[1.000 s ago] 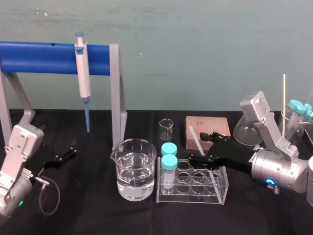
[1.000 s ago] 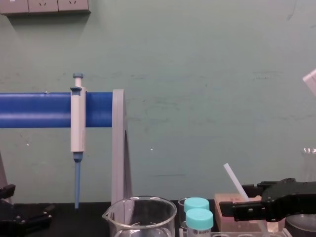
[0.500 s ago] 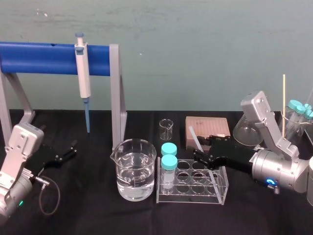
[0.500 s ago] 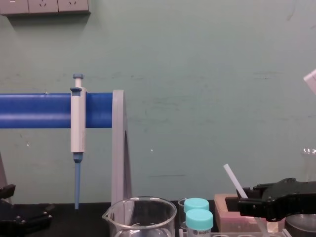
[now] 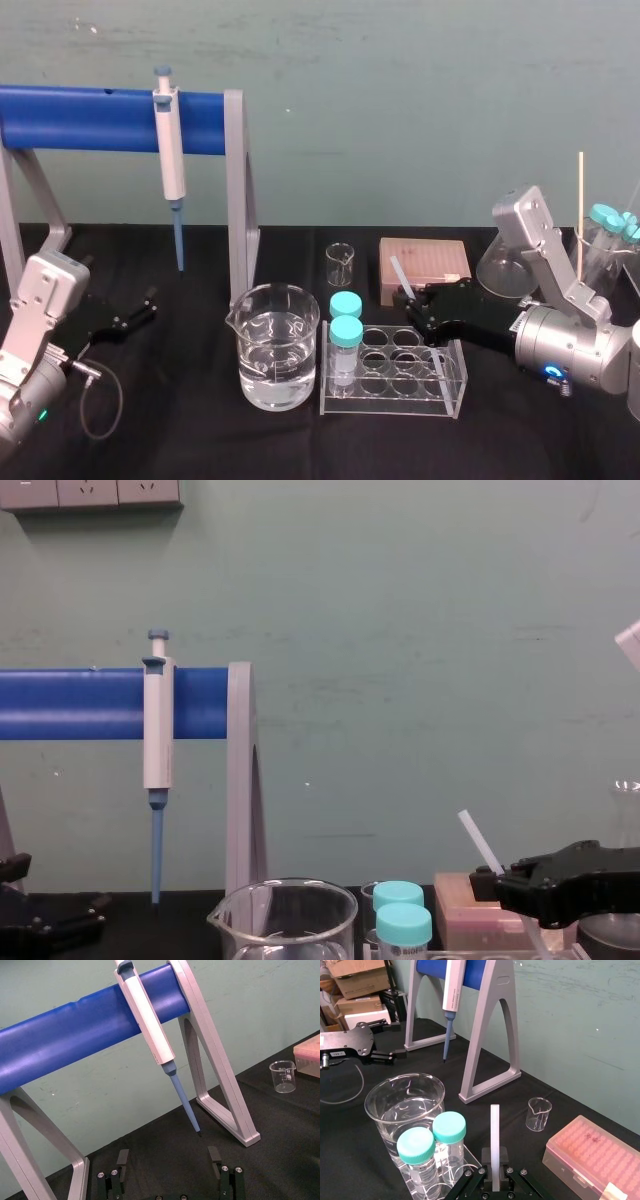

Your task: Pick up the stirring rod with one hand, then place it down.

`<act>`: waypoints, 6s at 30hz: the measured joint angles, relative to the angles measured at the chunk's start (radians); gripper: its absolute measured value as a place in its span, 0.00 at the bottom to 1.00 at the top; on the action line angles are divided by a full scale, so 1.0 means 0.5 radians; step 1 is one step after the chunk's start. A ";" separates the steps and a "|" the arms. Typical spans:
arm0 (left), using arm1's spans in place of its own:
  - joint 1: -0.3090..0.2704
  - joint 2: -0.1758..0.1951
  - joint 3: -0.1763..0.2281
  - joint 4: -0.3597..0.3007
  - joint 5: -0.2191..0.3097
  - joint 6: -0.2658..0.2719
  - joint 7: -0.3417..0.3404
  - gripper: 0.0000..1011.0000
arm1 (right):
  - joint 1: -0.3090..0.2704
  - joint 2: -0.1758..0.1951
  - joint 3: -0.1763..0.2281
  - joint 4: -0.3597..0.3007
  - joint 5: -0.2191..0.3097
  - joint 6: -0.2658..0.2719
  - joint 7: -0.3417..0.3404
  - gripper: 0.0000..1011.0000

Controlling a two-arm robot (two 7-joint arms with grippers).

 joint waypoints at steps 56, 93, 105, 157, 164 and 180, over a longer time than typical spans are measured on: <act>0.000 0.000 0.000 0.000 0.000 0.000 0.000 0.99 | -0.050 -0.136 0.452 -0.133 0.244 -0.739 0.095 0.07; 0.000 0.000 0.000 0.000 0.000 0.000 0.000 0.99 | -0.021 -0.135 0.400 -0.093 0.222 -0.698 0.098 0.07; 0.000 0.000 0.000 0.000 0.000 0.000 0.000 0.99 | -0.028 -0.132 0.399 -0.095 0.230 -0.694 0.101 0.07; 0.000 0.000 0.000 0.000 0.000 0.000 0.000 0.99 | -0.027 -0.128 0.388 -0.082 0.230 -0.691 0.104 0.07; 0.000 0.000 0.000 0.000 0.000 0.000 0.000 0.99 | -0.047 -0.102 0.389 -0.099 0.262 -0.679 0.151 0.07; 0.000 0.000 0.000 0.000 0.000 0.000 0.000 0.99 | -0.221 0.038 0.343 -0.165 0.421 -0.669 0.333 0.07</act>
